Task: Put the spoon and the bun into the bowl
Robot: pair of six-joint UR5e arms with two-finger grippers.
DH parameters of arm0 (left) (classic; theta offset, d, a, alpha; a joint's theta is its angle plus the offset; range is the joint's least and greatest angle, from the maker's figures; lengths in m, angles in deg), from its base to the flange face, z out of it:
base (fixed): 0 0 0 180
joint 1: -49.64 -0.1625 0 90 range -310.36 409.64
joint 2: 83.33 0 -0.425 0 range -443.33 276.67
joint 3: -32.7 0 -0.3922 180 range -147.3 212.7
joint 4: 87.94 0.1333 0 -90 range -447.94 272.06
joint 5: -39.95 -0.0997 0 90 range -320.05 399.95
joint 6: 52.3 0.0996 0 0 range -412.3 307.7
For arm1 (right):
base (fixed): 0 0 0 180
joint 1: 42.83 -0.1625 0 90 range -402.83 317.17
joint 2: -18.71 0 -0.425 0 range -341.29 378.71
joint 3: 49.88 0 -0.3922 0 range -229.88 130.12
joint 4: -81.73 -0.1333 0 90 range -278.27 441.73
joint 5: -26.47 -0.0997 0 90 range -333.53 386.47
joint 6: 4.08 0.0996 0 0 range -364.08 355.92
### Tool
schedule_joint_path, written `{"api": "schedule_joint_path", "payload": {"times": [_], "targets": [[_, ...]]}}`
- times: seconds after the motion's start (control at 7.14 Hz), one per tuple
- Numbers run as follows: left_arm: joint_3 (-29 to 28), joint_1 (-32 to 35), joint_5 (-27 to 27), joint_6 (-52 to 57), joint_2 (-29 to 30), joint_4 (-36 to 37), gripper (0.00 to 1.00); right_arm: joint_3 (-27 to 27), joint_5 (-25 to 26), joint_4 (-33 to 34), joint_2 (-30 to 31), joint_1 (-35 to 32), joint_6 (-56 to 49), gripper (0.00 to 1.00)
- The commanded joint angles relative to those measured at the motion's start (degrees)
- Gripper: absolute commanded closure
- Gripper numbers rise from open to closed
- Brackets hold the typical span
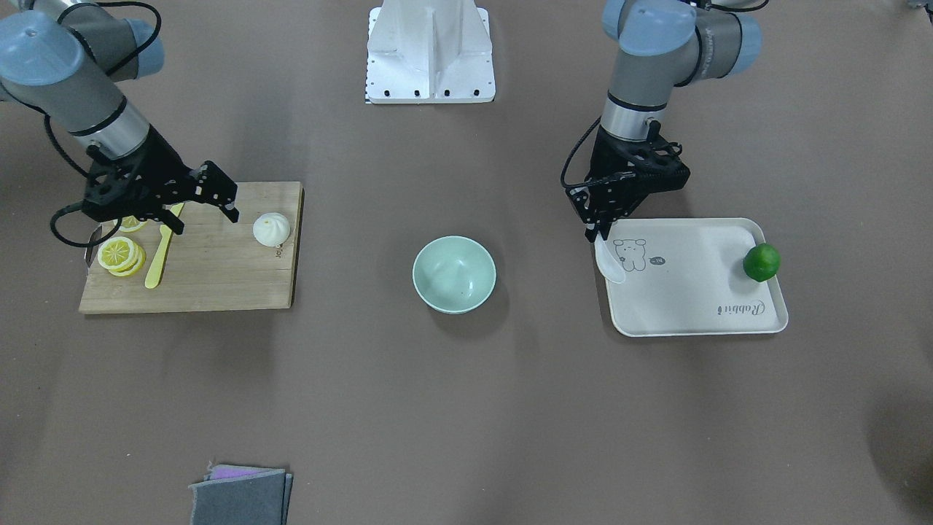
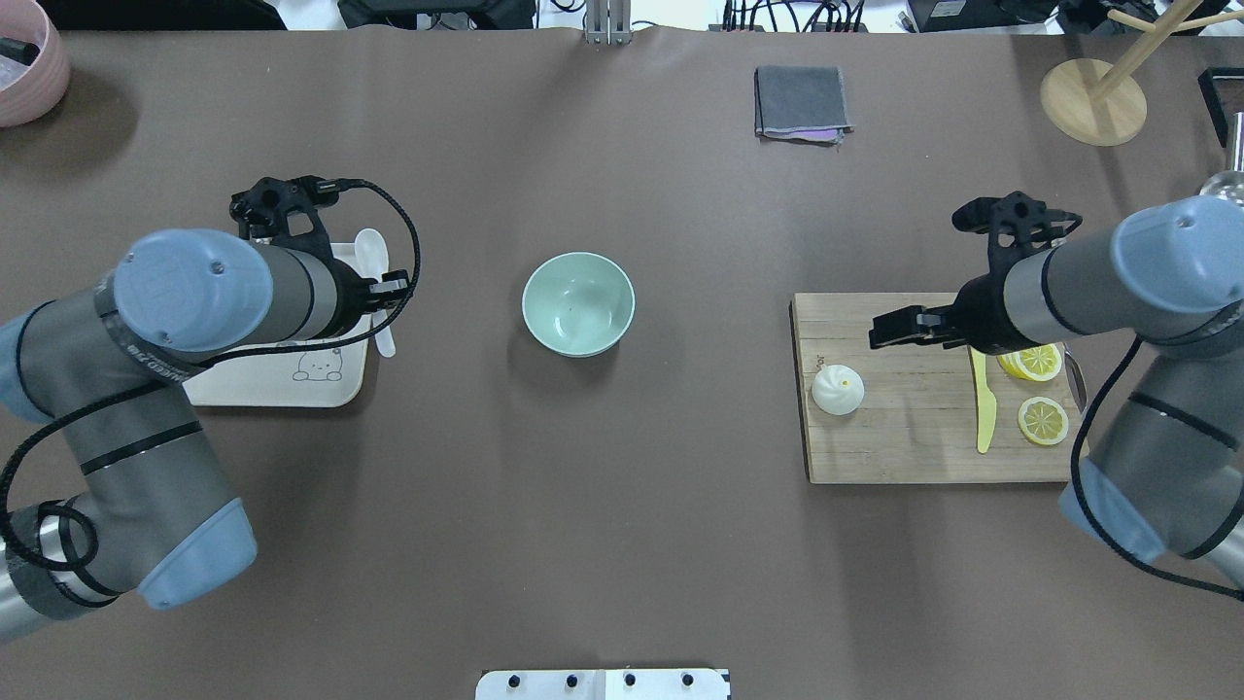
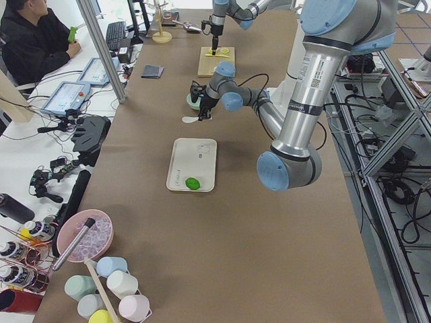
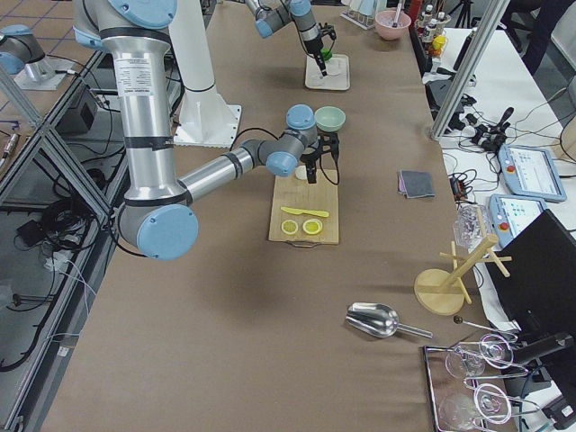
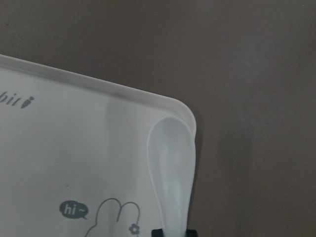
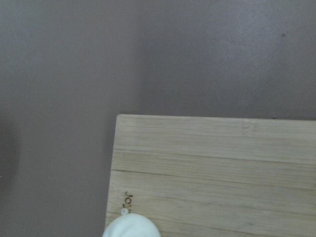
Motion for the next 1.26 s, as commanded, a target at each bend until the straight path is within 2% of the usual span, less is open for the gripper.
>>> {"api": "schedule_joint_path", "payload": {"times": [0.0,0.14,0.42,0.56,0.7,0.84,0.98,1.12], "targets": [[-0.77,-0.25,-0.31,-0.22,3.56,3.15,1.00,0.40,6.16,1.84,-2.36,8.12,1.85,0.02],[-1.04,-0.26,-0.32,-0.22,4.26,3.15,1.00,0.23,9.05,4.29,-3.85,9.81,1.85,0.04],[-2.00,-0.52,-0.40,-0.22,4.53,3.06,1.00,0.66,9.43,6.42,-4.39,10.35,1.76,0.10],[-2.44,-0.52,-0.40,-0.22,4.62,2.89,1.00,0.84,9.44,6.51,-4.21,9.83,1.76,0.17],[-3.06,-0.61,-0.40,-0.22,5.06,2.80,1.00,1.28,9.52,6.51,-4.13,8.95,1.67,0.19],[-3.84,-0.69,-0.32,-0.22,5.58,2.80,1.00,1.63,9.61,7.29,-4.30,8.51,1.67,0.25],[-3.85,-0.69,-0.32,-0.22,5.59,2.71,1.00,1.63,10.05,8.00,-4.47,8.50,1.76,0.54],[-3.85,-0.69,-0.32,-0.22,5.59,2.71,1.00,1.81,10.57,8.09,-4.48,8.50,1.76,0.91]]}}
